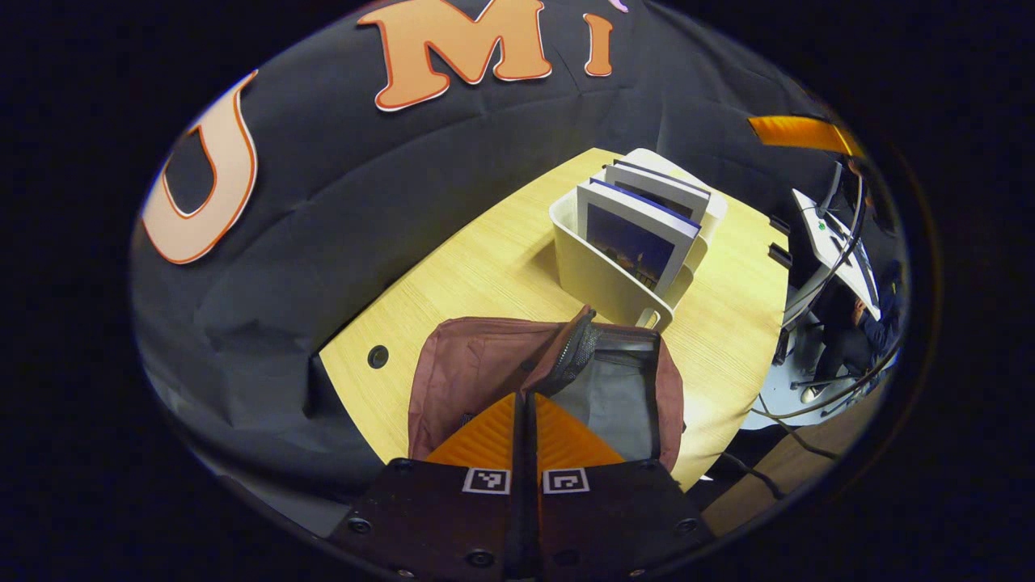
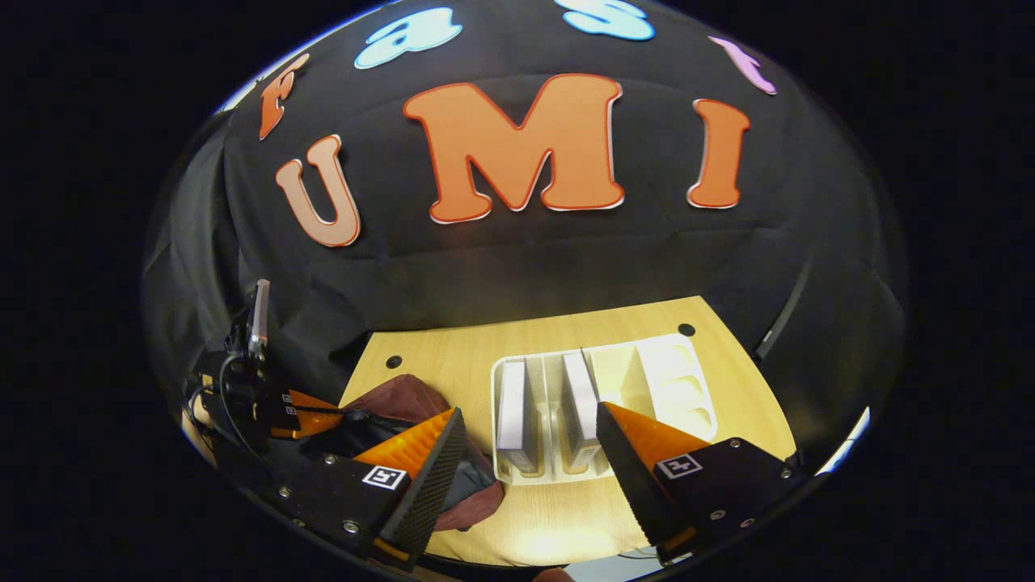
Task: Open the schoolbag, grab two books from the bookshelf and put them into the schoolbag.
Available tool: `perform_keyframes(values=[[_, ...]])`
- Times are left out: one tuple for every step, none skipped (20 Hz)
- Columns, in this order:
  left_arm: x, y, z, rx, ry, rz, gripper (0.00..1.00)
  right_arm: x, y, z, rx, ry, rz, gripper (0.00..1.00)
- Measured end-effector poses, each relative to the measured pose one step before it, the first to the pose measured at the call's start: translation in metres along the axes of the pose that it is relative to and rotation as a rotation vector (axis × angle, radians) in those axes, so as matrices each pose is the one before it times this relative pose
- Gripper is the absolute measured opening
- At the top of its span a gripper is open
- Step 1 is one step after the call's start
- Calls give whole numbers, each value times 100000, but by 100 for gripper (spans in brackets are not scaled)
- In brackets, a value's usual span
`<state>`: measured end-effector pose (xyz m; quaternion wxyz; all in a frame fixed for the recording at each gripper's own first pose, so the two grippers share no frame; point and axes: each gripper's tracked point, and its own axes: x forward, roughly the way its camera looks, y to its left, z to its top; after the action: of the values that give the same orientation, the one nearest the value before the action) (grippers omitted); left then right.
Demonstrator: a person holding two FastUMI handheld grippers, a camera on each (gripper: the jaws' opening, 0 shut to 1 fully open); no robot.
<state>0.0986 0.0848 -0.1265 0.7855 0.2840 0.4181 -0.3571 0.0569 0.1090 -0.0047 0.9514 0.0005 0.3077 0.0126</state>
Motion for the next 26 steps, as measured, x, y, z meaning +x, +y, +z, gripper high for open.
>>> perform_keyframes(values=[[-31,202,-20,227,-318,214,1,953,929,310,-1590,5001,2682,96],[58,23,45,358,-52,100,0,1363,609,153,-386,5396,843,96],[-38,19,57,531,-466,161,0,742,-26,166,-942,5507,50,96],[-88,149,194,362,-303,25,1,1210,116,63,-1349,5166,-452,96],[-157,72,-92,234,-166,221,1,1488,308,-106,-845,5001,-537,97],[17,-3,10,465,-48,114,1,1438,156,-432,-110,7175,-473,97],[-54,60,-114,388,-64,357,1,1600,234,-369,467,6631,-258,97],[9,125,123,372,18,200,1,1436,-163,-288,-353,5357,-1509,97],[2,124,89,419,-41,365,0,1465,-316,-215,-1445,4476,-2290,98],[-49,111,185,347,-25,217,0,1344,-72,-161,-1157,4213,-1428,98],[75,195,43,80,287,322,1,1335,5,-286,-86,3189,-1526,98],[43,197,147,46,45,525,0,1155,-355,-148,443,2280,-2528,98],[5,61,-165,44,147,403,0,1264,-275,-350,-369,2835,-1595,98],[46,-78,-15,144,119,-138,1,794,-101,-362,-241,3037,-710,98],[109,13,10,231,245,-344,1,874,123,-281,706,2391,-157,98],[-36,-15,-7,11,223,-269,1,609,217,-217,1080,2614,753,98],[67,-63,-80,-248,34,-157,0,723,280,-8,1853,1128,1226,98],[71,36,19,-527,260,-142,1,557,-97,-44,1240,1167,81,98],[183,-45,-209,-238,252,-190,1,338,-294,-102,895,1403,-651,98],[13,27,12,-84,276,-33,1,276,-231,-13,1236,1039,-381,98],[-33,133,-39,-65,150,101,1,363,-341,20,788,479,-686,98],[123,-61,51,112,90,-60,1,53,-341,503,899,-737,-819,96],[-60,-150,-50,190,85,-236,0,523,-357,266,372,-609,-644,87],[15,-104,126,145,94,-210,0,170,-347,384,680,-630,-638,82],[-87,47,65,398,33,31,1,279,-282,31,1002,103,-301,72],[12,74,89,257,149,460,0,224,-38,-112,1734,928,-54,57]])
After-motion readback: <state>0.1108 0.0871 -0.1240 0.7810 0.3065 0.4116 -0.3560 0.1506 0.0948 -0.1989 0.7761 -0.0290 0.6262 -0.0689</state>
